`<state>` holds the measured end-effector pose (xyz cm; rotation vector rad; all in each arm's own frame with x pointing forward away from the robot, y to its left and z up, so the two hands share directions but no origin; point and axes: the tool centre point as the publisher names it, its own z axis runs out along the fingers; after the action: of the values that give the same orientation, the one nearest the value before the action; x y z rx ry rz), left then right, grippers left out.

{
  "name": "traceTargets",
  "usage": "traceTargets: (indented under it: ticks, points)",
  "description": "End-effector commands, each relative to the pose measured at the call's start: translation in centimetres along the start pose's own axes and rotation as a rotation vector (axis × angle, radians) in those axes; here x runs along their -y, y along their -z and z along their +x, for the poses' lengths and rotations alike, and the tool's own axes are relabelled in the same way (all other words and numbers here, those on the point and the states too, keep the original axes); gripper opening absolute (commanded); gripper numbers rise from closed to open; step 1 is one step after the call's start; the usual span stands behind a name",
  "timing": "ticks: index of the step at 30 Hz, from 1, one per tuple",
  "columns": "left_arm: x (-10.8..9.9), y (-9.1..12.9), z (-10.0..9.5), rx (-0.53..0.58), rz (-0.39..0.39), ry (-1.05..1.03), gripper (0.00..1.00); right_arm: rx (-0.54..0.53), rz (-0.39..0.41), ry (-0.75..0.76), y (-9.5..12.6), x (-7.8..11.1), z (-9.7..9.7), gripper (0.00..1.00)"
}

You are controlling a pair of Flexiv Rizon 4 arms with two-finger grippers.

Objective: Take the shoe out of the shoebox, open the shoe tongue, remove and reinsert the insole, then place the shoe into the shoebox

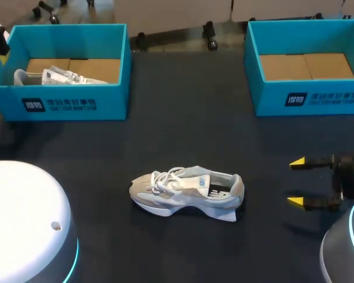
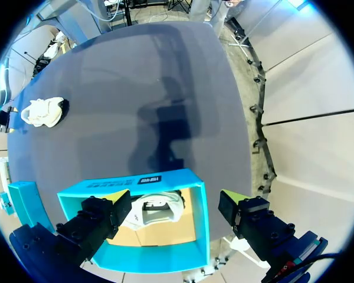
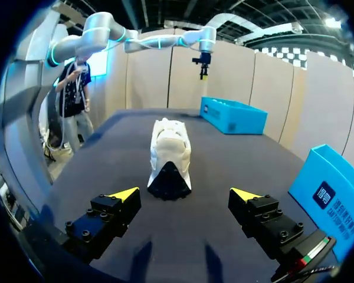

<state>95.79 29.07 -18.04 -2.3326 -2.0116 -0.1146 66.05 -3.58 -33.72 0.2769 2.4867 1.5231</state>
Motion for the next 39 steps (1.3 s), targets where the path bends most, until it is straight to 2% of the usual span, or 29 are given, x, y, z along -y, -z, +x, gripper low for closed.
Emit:
traceTargets:
  ticks: [1,7,13,27,39]
  points:
    - [0.1,0.1,0.0,-0.002,-0.002,0.0,1.0,0.002,-0.067,-0.017,0.1,2.3,0.0,1.0]
    - [0.1,0.1,0.0,-0.002,-0.002,0.0,1.0,0.006,-0.095,-0.048,0.2,4.4,0.3,1.0]
    - [0.1,0.1,0.0,-0.002,-0.002,0.0,1.0,-0.005,-0.09,-0.058,0.1,4.8,0.3,1.0]
    - [0.1,0.1,0.0,-0.002,-0.002,0.0,1.0,-0.024,-0.122,-0.069,-1.0,4.9,0.7,1.0]
    - [0.1,0.1,0.0,-0.002,-0.002,0.0,1.0,0.037,-0.135,-0.096,-4.1,4.1,2.8,1.0]
